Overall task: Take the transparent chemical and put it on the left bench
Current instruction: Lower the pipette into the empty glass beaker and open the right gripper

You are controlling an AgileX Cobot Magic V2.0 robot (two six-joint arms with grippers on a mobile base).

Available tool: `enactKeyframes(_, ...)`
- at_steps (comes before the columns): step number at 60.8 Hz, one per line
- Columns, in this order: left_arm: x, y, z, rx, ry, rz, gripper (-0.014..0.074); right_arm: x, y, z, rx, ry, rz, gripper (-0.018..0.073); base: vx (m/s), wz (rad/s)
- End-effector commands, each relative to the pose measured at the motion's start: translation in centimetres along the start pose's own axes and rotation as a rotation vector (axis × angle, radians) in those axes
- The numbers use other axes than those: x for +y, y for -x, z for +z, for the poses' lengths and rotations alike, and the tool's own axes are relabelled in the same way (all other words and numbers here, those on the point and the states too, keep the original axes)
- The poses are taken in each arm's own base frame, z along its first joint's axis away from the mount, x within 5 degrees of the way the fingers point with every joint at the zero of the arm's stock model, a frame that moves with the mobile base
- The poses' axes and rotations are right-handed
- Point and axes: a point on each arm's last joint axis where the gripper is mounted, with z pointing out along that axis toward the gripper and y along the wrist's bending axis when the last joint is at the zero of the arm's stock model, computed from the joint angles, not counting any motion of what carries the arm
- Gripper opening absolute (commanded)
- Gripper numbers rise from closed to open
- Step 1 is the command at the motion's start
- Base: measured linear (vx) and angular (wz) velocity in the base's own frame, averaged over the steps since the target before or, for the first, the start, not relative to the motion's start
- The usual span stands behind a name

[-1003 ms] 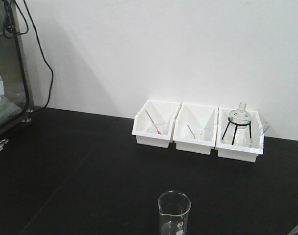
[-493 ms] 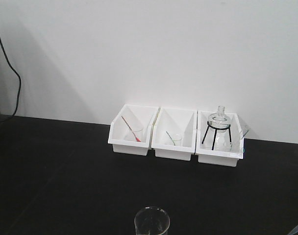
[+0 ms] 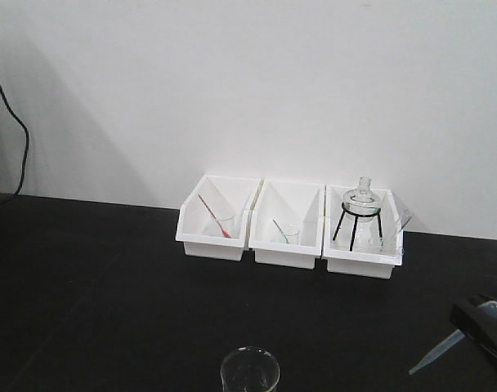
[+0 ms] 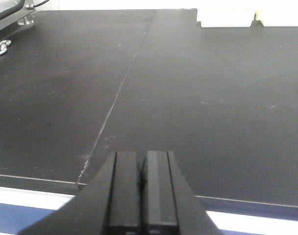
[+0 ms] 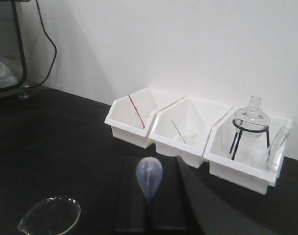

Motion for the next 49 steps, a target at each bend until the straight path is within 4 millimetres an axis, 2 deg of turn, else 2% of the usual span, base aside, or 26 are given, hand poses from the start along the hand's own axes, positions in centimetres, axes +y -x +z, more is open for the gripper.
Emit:
enactKeyframes(1,0.0,0.3,-0.1,-0.081,0.002,-0.009,-0.0003,-0.3,2.1,1.3,-0.068,0.041,-0.003,-0.0001,0.00,0.00)
enactKeyframes(6,0.0,0.3,-0.1,-0.081,0.002,-0.009,-0.0003,-0.5,2.8,2.7,-0.062,0.062,0.000,-0.0001,0.00,0.00)
enactKeyframes(11,0.0,0.3,-0.1,-0.081,0.002,-0.009,-0.0003,0.3,3.4,4.4,-0.052,0.123,0.005,-0.0001,0.00,0.00)
enactKeyframes(26,0.0,0.3,-0.1,-0.081,0.002,-0.009,-0.0003,5.8,3.8,11.9,0.096,0.265,-0.085,-0.0001,0.00,0.00)
enactKeyframes(31,0.0,0.3,-0.1,-0.081,0.002,-0.009,-0.0003,7.3,3.2,14.2,0.140,0.291,-0.092,0.0000,0.00,0.00)
enactKeyframes(38,0.0,0.3,-0.1,-0.081,0.002,-0.009,-0.0003,8.8,2.2,16.4,0.154,0.356,-0.089,0.0000,0.00,0.00)
enactKeyframes(49,0.0,0.3,-0.1,-0.081,0.002,-0.009,-0.0003,9.6,-0.4,19.3,0.219,0.380,-0.110,0.0010,0.00,0.00)
